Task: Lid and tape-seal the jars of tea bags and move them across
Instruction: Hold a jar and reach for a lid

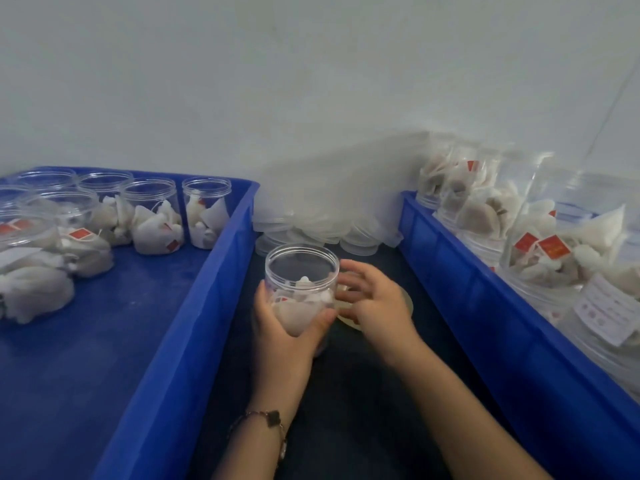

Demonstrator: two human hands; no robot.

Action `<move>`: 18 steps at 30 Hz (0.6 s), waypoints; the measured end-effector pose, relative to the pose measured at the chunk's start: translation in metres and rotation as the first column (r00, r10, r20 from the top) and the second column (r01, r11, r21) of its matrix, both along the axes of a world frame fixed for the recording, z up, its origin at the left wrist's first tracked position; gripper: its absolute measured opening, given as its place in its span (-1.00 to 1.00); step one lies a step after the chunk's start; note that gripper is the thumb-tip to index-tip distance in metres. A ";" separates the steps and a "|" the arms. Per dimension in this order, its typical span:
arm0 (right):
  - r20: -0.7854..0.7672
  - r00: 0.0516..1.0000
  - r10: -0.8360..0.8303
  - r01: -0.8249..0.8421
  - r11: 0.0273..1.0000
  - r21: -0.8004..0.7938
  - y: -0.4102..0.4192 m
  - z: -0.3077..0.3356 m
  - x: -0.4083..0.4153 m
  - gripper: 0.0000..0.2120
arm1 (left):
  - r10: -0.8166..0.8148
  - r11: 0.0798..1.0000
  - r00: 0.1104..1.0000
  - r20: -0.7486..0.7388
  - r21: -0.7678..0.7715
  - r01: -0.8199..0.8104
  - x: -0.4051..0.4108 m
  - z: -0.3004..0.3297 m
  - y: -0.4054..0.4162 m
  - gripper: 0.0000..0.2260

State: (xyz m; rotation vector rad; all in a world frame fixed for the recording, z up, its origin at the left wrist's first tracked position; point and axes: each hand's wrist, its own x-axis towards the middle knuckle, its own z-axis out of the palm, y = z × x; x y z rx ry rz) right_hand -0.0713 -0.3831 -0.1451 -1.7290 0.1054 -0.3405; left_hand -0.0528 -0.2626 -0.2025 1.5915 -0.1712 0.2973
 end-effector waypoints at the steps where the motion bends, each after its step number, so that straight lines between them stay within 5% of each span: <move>1: -0.029 0.995 -0.093 0.092 0.995 -0.033 -0.009 0.005 0.010 -0.44 | 0.001 1.000 1.000 -0.001 -0.012 -0.001 -0.001 -0.001 0.000 -0.06; 5: -0.005 0.924 -0.384 0.361 0.873 -0.327 -0.044 0.019 0.058 -0.59 | -0.016 0.999 1.000 -0.025 -0.035 0.015 -0.003 0.001 -0.001 -0.02; 9: -0.059 0.932 -0.357 0.233 0.717 -0.658 -0.078 0.025 0.106 -0.53 | -0.007 0.999 1.000 -0.019 -0.032 0.007 -0.003 0.001 -0.002 0.00; 16: -0.232 0.892 -0.389 0.113 0.687 -0.717 -0.105 0.042 0.164 -0.44 | -0.021 0.999 0.998 -0.067 -0.049 0.017 -0.005 0.003 -0.002 0.07; 18: -0.295 0.885 -0.360 0.081 0.744 -0.664 -0.110 0.044 0.175 -0.34 | -0.016 0.999 0.997 -0.071 -0.049 0.013 -0.005 0.004 -0.002 0.08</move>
